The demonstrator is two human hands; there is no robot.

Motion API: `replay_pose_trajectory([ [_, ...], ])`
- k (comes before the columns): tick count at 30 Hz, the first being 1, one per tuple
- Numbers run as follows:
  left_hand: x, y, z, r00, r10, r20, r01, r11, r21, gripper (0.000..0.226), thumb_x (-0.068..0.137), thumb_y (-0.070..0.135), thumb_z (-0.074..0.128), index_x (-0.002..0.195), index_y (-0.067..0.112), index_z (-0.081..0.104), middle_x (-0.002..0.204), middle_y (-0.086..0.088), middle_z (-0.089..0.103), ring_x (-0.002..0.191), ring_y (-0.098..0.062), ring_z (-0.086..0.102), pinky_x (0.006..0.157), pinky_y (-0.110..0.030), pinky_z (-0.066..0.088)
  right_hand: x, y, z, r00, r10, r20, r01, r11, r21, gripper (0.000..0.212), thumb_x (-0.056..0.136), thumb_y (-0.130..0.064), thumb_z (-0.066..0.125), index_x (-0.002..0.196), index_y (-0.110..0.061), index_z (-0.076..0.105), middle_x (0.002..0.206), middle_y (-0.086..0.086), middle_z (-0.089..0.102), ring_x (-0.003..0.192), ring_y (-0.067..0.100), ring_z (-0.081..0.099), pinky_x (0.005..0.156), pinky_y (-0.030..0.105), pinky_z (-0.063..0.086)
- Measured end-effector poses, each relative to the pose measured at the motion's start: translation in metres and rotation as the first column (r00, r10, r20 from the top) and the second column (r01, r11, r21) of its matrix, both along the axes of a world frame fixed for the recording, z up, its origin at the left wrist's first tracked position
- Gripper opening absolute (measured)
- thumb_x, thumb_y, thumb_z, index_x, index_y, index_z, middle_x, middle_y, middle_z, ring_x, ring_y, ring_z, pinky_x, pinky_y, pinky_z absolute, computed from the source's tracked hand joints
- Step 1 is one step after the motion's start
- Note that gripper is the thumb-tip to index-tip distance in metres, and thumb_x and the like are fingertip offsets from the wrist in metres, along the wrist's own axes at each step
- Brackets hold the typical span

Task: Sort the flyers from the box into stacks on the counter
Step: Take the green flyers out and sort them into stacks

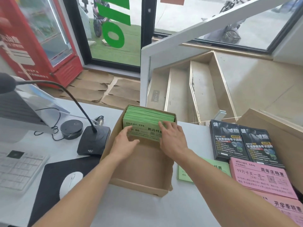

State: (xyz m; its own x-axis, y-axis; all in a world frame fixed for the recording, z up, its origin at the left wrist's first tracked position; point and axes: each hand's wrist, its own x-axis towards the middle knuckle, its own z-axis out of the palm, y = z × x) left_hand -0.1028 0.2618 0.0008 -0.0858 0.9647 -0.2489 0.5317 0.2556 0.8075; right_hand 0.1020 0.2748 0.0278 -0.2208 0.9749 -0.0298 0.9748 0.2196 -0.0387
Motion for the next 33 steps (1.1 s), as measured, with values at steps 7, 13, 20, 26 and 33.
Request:
replay_pose_trajectory([
  [7, 0.005, 0.012, -0.019, 0.983, -0.094, 0.16, 0.108, 0.991, -0.079, 0.089, 0.083, 0.032, 0.081, 0.156, 0.032, 0.031, 0.155, 0.009, 0.044, 0.133, -0.012, 0.052, 0.115, -0.039, 0.041, -0.004, -0.006, -0.012, 0.999, -0.001, 0.038, 0.001, 1.0, 0.018, 0.071, 0.09, -0.017, 0.054, 0.156, -0.015, 0.032, 0.162, 0.008, 0.031, 0.147, 0.03, 0.032, 0.123, 0.042, 0.022],
  [13, 0.006, 0.011, -0.028, 0.974, -0.151, 0.171, 0.164, 0.984, -0.068, 0.099, 0.079, 0.041, 0.082, 0.159, 0.034, 0.025, 0.16, 0.008, 0.037, 0.14, -0.012, 0.045, 0.117, -0.039, 0.037, -0.002, -0.016, -0.02, 0.997, -0.001, 0.071, -0.009, 0.99, 0.139, 0.064, 0.075, -0.015, 0.07, 0.138, -0.014, 0.059, 0.145, 0.009, 0.056, 0.131, 0.031, 0.054, 0.11, 0.047, 0.043],
  [20, 0.006, 0.011, -0.032, 0.97, -0.185, 0.155, 0.197, 0.978, -0.066, 0.104, 0.074, 0.051, 0.079, 0.159, 0.038, 0.02, 0.164, 0.009, 0.03, 0.146, -0.013, 0.038, 0.121, -0.044, 0.033, -0.007, -0.019, -0.023, 0.991, -0.017, 0.134, -0.005, 0.987, 0.163, 0.068, 0.076, -0.02, 0.071, 0.142, -0.011, 0.056, 0.148, 0.007, 0.054, 0.131, 0.032, 0.056, 0.108, 0.05, 0.044],
  [26, 0.006, 0.01, -0.035, 0.969, -0.195, 0.154, 0.207, 0.976, -0.062, 0.107, 0.072, 0.051, 0.079, 0.159, 0.039, 0.018, 0.165, 0.01, 0.027, 0.146, -0.012, 0.037, 0.121, -0.043, 0.032, -0.007, -0.018, -0.024, 0.994, -0.039, 0.106, 0.025, 0.99, 0.136, 0.07, 0.079, -0.022, 0.068, 0.146, -0.014, 0.049, 0.155, 0.009, 0.045, 0.141, 0.031, 0.043, 0.116, 0.048, 0.034],
  [33, 0.006, 0.01, -0.036, 0.968, -0.204, 0.145, 0.214, 0.975, -0.059, 0.104, 0.074, 0.05, 0.078, 0.158, 0.04, 0.018, 0.165, 0.01, 0.027, 0.147, -0.012, 0.036, 0.121, -0.043, 0.032, -0.01, -0.011, -0.021, 0.997, 0.018, 0.076, -0.03, 0.985, 0.169, 0.041, 0.075, -0.002, 0.062, 0.113, -0.018, 0.063, 0.102, 0.003, 0.065, 0.096, 0.029, 0.061, 0.086, 0.038, 0.044],
])
